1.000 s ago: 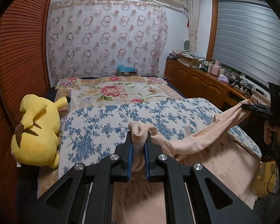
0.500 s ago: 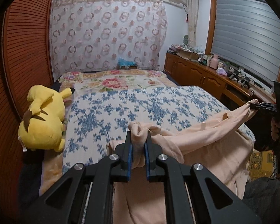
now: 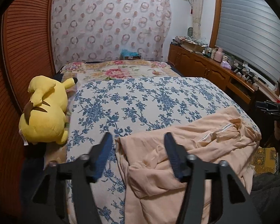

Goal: Fold small clothes
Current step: 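Grip the folded shirt edge with the left tool while the right tool grips the sleeve, then open both tools and move them to the shirt's hem, then grip the shirt hem with both tools and lift it off the bed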

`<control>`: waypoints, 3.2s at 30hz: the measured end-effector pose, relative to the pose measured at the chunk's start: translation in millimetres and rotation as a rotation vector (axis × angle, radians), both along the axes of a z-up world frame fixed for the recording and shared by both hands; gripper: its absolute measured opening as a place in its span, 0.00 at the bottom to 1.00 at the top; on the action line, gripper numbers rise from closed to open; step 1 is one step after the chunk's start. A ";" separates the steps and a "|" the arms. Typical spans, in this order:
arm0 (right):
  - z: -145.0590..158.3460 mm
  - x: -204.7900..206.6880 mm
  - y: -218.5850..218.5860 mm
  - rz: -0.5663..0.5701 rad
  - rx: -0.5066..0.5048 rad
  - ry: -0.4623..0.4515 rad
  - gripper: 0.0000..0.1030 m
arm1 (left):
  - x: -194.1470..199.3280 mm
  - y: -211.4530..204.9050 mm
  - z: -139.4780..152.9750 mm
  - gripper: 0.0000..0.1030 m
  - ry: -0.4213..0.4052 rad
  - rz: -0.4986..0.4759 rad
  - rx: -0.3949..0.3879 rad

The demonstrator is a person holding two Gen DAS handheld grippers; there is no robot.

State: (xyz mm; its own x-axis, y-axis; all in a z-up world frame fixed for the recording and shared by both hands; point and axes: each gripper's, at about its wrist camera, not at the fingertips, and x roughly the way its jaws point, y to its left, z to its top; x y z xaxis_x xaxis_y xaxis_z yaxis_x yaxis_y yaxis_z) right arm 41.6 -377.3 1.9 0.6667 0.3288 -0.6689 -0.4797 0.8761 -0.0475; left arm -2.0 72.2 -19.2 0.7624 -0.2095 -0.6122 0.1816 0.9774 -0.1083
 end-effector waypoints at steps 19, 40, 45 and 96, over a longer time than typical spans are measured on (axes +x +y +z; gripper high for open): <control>-75.1 89.9 12.5 -0.047 -0.059 0.161 0.53 | 60.1 2.3 -55.5 0.56 0.153 0.042 0.046; -86.3 93.4 13.9 -0.041 -0.031 0.163 0.62 | 77.7 -4.4 -83.1 0.56 0.230 0.028 0.052; -86.4 93.3 14.1 -0.042 -0.031 0.163 0.63 | 76.0 -6.5 -83.2 0.56 0.220 0.029 0.066; 277.4 -52.6 29.9 0.168 0.139 -0.574 0.06 | -27.5 22.2 253.0 0.08 -0.600 -0.065 -0.080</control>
